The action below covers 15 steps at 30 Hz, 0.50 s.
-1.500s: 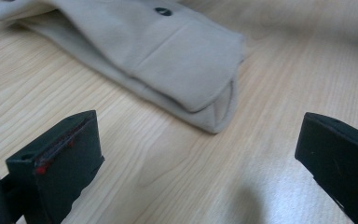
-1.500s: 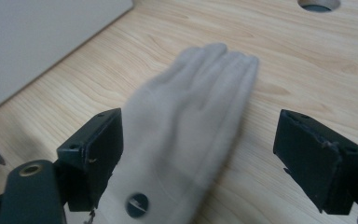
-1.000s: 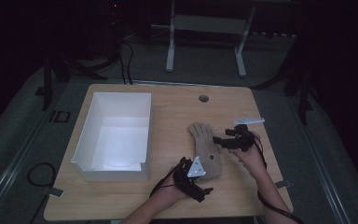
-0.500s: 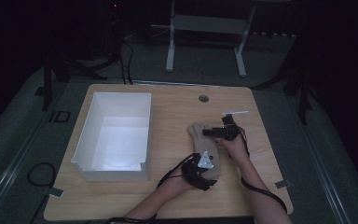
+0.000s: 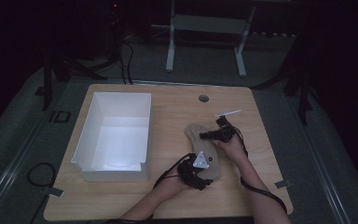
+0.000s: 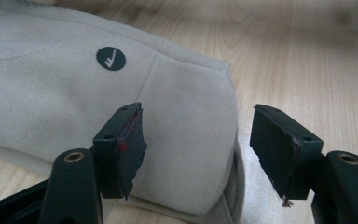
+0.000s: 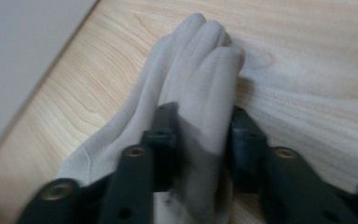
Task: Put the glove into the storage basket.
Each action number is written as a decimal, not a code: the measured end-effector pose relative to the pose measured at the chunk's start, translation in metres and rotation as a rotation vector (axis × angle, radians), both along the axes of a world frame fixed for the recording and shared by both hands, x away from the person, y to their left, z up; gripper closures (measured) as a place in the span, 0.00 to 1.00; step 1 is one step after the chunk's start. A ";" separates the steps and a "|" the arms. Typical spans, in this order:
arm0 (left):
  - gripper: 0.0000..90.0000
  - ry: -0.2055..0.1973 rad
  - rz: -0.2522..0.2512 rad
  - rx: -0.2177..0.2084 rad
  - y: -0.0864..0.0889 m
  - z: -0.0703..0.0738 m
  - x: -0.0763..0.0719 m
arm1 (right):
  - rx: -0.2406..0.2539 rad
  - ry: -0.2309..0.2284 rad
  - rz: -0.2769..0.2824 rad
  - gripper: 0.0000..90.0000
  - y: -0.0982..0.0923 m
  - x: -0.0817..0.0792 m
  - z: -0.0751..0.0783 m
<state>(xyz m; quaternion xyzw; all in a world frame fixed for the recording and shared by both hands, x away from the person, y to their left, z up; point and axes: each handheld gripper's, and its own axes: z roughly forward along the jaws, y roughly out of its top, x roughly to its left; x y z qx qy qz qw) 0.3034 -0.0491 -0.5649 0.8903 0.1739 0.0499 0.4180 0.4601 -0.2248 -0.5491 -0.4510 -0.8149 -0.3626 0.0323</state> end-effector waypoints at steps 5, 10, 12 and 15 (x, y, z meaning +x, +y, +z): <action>0.39 -0.018 -0.009 0.016 0.004 0.000 -0.007 | -0.166 -0.176 0.023 0.83 0.017 -0.016 0.008; 0.39 -0.058 -0.030 0.019 0.008 -0.001 -0.011 | -0.227 -0.256 0.014 0.83 0.024 -0.025 0.009; 0.40 -0.084 -0.046 0.008 0.010 -0.003 -0.013 | -0.222 -0.259 0.011 0.83 0.023 -0.025 0.008; 0.46 -0.136 -0.072 -0.002 0.012 -0.004 -0.015 | -0.225 -0.258 0.012 0.83 0.023 -0.025 0.008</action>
